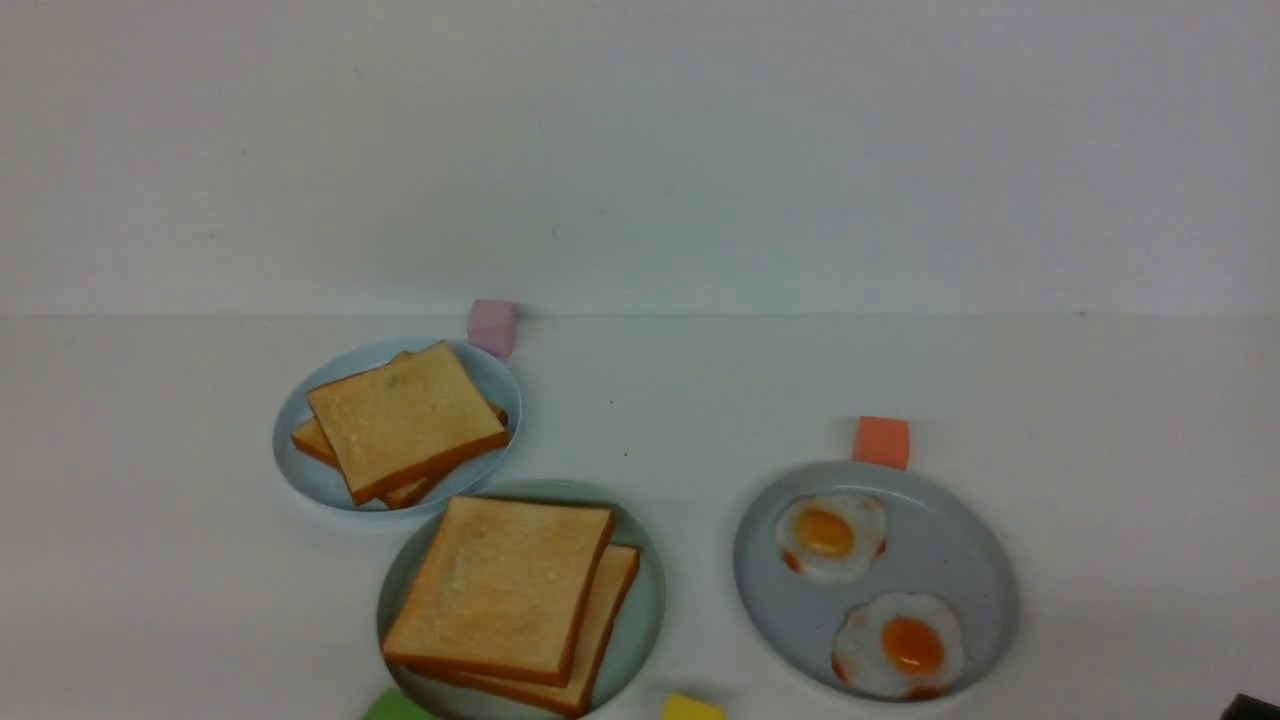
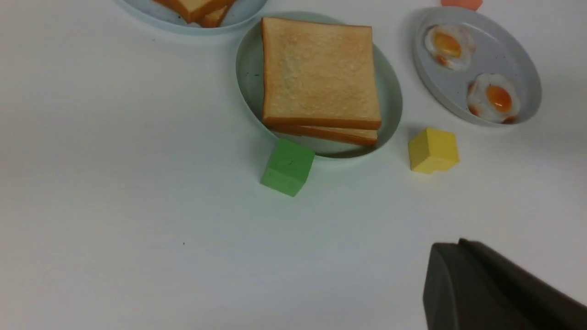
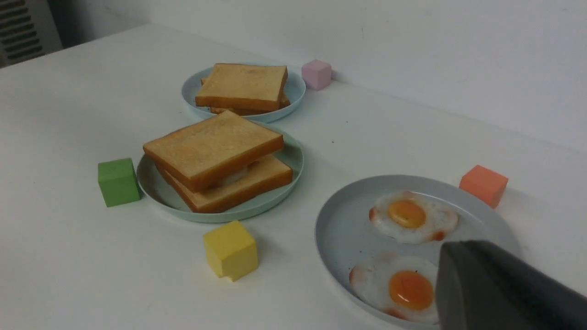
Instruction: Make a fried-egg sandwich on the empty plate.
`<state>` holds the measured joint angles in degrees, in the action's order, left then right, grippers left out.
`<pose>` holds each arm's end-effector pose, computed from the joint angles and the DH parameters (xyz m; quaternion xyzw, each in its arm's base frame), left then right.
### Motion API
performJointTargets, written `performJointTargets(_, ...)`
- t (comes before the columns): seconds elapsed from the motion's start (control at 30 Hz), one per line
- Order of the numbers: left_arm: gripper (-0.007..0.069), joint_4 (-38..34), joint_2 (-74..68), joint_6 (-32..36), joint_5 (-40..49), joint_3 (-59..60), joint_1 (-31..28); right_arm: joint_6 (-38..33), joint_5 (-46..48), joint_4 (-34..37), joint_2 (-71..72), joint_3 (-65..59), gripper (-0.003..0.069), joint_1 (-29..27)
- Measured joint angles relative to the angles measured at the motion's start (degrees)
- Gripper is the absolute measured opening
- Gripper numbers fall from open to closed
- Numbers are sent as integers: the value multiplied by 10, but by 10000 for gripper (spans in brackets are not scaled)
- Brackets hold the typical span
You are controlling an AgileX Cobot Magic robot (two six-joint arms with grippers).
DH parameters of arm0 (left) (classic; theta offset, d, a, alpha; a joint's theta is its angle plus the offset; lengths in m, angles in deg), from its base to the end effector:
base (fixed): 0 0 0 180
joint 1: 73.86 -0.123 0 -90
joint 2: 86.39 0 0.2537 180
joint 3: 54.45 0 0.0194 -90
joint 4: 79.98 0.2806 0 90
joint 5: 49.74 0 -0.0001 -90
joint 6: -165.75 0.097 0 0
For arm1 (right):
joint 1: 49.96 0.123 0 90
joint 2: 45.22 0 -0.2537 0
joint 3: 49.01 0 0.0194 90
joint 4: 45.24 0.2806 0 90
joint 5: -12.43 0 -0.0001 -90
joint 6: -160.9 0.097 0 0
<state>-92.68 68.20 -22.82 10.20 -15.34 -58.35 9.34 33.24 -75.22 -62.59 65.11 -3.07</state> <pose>0.0865 -0.0432 0.3170 0.0488 0.8781 -0.2047 0.4298 0.0999 0.0815 0.2319 -0.2544 0.7302 0.1881 0.6056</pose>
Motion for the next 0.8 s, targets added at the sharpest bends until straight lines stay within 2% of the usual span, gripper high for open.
performJointTargets(0.27, -13, 84, 0, 1, -27, 6, 0, 7, 0, 0, 0, 0, 8, 0)
performJointTargets(0.33, -13, 113, 6, -9, -60, 22, -5, 9, 0, 0, 0, 0, 9, 0)
performJointTargets(0.53, -13, 237, 102, -129, -258, 163, -74, 10, 0, 0, 0, 0, 15, 0)
performJointTargets(0.67, -13, 248, 164, -151, -329, 271, -99, 11, 0, 0, 0, 0, 18, 0)
performJointTargets(0.8, -13, 220, 173, -103, -361, 348, -100, 11, 0, 0, 0, 0, 21, 0)
